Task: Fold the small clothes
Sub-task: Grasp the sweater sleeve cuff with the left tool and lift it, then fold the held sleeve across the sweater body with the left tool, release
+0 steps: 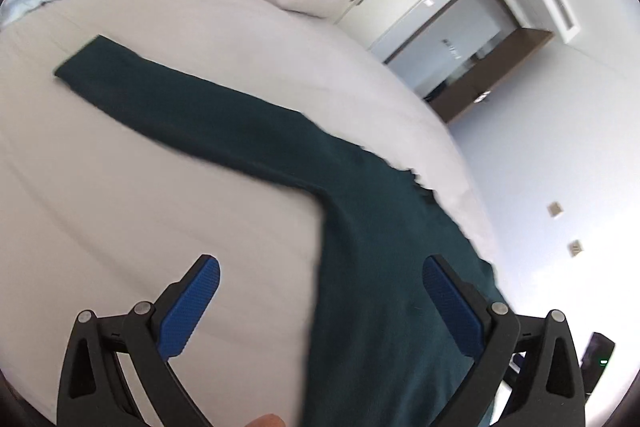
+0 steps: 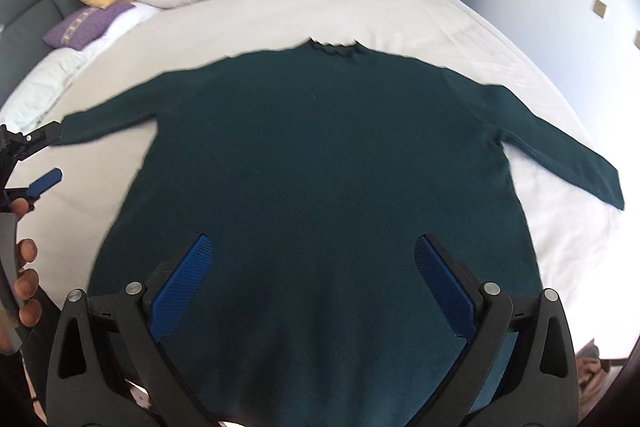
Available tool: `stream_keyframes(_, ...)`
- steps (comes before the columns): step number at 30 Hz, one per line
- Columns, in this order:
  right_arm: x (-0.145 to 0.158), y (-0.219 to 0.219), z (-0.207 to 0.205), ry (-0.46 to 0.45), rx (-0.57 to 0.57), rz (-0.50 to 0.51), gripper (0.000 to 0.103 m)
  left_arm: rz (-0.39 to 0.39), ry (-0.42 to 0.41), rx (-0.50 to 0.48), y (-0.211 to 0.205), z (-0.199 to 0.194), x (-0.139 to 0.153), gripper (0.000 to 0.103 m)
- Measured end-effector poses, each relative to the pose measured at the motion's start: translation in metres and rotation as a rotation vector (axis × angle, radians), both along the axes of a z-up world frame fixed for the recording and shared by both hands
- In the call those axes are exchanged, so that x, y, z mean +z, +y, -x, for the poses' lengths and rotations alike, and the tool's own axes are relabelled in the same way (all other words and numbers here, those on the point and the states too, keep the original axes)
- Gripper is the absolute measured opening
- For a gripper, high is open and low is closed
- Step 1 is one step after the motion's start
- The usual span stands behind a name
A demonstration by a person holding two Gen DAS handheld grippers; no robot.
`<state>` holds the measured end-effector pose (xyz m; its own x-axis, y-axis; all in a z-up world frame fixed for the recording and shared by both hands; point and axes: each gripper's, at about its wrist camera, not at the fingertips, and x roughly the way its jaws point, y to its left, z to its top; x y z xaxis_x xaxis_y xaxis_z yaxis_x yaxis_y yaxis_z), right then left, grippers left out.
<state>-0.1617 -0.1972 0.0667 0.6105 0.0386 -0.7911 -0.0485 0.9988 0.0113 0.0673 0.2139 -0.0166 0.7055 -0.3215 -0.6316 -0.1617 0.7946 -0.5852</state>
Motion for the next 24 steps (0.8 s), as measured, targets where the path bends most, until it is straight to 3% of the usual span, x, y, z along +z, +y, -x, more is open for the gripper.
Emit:
stream_keyframes(2,0.004,0.008,-0.012,-0.013,0.021,-0.015,0.103,0.037,0.052,0.021,0.026,-0.016,-0.007,0.103)
stream_keyframes(9,0.006,0.025,-0.047,-0.01,0.056,-0.134,0.103,0.4,0.002,0.341,0.152,-0.035,-0.051,0.103)
stream_keyframes(12,-0.003,0.028,-0.059,0.013,0.064,-0.169,0.103,0.511,-0.019,0.45,0.189,-0.038,-0.072,0.103)
stream_keyframes(16,-0.016,0.029,-0.066,0.045,0.063,-0.201,0.103,0.59,-0.025,0.52,0.205,-0.045,-0.092,0.103)
stream_keyframes(20,-0.027,0.028,-0.07,0.069,0.051,-0.238,0.101,0.568,-0.021,0.525,0.199,-0.06,-0.094,0.102)
stream_keyframes(24,-0.038,0.029,-0.073,0.082,0.048,-0.249,0.099,0.623,-0.048,0.575,0.207,-0.066,-0.1,0.102)
